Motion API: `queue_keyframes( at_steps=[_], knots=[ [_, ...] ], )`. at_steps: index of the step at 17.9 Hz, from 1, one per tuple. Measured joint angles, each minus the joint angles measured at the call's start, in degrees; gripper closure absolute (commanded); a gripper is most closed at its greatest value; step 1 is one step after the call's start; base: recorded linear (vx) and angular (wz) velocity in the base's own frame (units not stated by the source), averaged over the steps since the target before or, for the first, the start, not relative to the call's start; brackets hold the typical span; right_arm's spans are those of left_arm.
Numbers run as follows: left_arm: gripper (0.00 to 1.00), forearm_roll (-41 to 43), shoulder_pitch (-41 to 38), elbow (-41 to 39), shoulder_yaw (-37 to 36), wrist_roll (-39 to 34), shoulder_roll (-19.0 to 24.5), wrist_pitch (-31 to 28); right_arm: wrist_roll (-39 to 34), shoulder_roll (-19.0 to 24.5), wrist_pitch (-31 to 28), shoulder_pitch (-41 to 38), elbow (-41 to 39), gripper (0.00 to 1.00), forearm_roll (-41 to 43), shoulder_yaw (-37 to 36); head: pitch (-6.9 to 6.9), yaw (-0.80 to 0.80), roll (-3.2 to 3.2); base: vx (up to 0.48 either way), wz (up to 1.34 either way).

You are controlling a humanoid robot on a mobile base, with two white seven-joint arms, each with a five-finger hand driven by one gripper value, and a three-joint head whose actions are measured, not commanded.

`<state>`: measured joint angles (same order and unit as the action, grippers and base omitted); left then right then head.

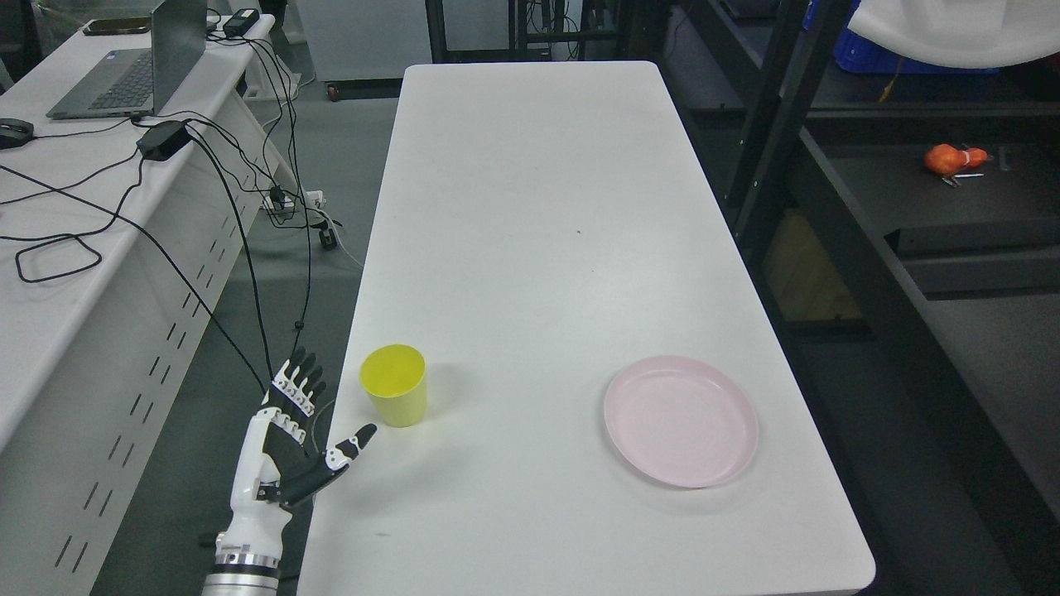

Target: Place yellow IKEA cup on middle right shelf

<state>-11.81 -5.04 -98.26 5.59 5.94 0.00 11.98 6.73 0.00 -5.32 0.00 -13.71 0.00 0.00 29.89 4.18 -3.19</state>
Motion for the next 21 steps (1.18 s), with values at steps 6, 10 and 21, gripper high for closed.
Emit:
queue_keyframes(
  at_steps=[6, 10, 21],
  knots=[
    [0.01, -3.3, -0.1, 0.3, -0.9, -0.1, 0.0, -0.6, 0.0, 0.0, 0.0, 0.0, 0.0, 0.01, 0.0, 0.0, 0.0, 0.0, 0.0, 0.0, 0.0],
    [0.01, -5.9, -0.1, 1.4, -1.1, -3.8, 0.0, -1.7, 0.0, 0.0, 0.0, 0.0, 0.0, 0.01, 0.0, 0.0, 0.0, 0.0, 0.0, 0.0, 0.0],
    [0.04, -2.6, 5.7, 5.6, -0.2, -6.6, 0.0, -6.9, 0.0, 0.0, 0.0, 0.0, 0.0, 0.01, 0.0, 0.0, 0.0, 0.0, 0.0, 0.0, 0.0]
  ],
)
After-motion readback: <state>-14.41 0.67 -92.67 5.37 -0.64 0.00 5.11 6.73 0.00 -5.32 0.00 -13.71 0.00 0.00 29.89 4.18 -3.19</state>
